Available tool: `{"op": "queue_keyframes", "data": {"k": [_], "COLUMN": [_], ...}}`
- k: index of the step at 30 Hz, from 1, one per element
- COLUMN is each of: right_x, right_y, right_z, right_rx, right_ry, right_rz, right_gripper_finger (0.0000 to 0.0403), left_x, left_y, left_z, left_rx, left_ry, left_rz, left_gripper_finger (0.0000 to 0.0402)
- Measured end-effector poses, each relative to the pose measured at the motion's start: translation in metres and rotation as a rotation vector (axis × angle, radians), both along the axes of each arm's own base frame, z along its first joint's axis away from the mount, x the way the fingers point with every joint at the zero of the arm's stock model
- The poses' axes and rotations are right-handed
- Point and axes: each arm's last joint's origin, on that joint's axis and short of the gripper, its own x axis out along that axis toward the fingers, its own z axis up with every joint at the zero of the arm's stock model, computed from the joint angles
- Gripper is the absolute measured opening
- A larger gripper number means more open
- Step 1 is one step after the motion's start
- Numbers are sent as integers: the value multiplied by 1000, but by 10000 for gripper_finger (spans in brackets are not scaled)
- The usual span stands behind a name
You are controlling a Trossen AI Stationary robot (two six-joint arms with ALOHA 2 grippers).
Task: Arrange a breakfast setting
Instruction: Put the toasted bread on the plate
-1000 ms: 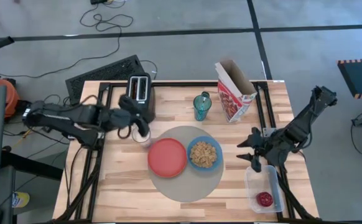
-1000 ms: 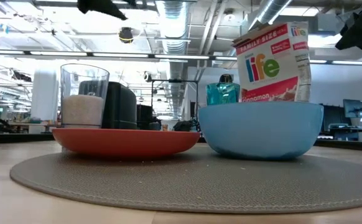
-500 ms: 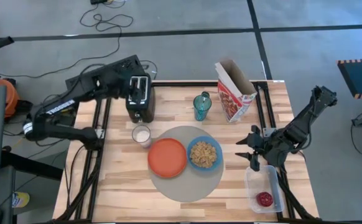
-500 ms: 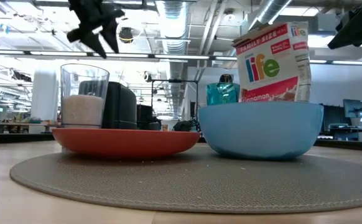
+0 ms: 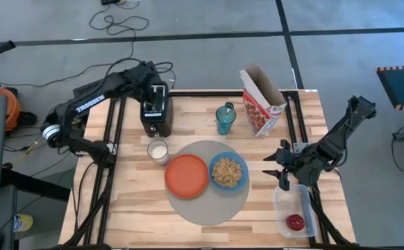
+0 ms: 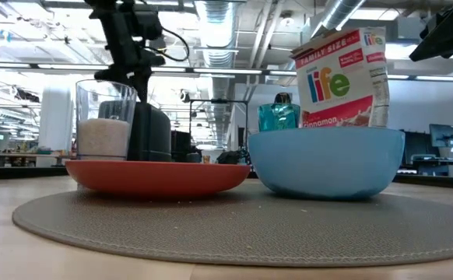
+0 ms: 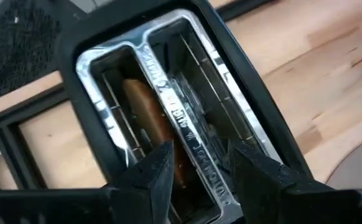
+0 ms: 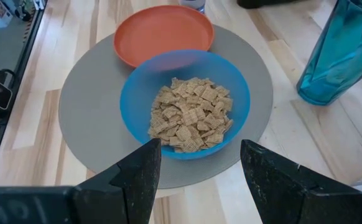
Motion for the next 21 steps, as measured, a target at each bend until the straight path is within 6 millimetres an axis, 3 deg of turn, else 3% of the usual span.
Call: {"op": "queue_keyframes", "data": {"k": [6, 21], "right_x": [0, 0], "right_y": [0, 0], "right_z": [0, 0], "right_rx": [0, 0], "right_ry": [1, 2], "right_rz": [0, 2], "right_gripper_finger": [249, 249], "left_x": [8, 15], "left_y": [14, 34], "left_z": [2, -13], "left_rx": [1, -53], "left_ry": [156, 218], "left_rz": [52, 82], "left_gripper_finger": [136, 84]}}
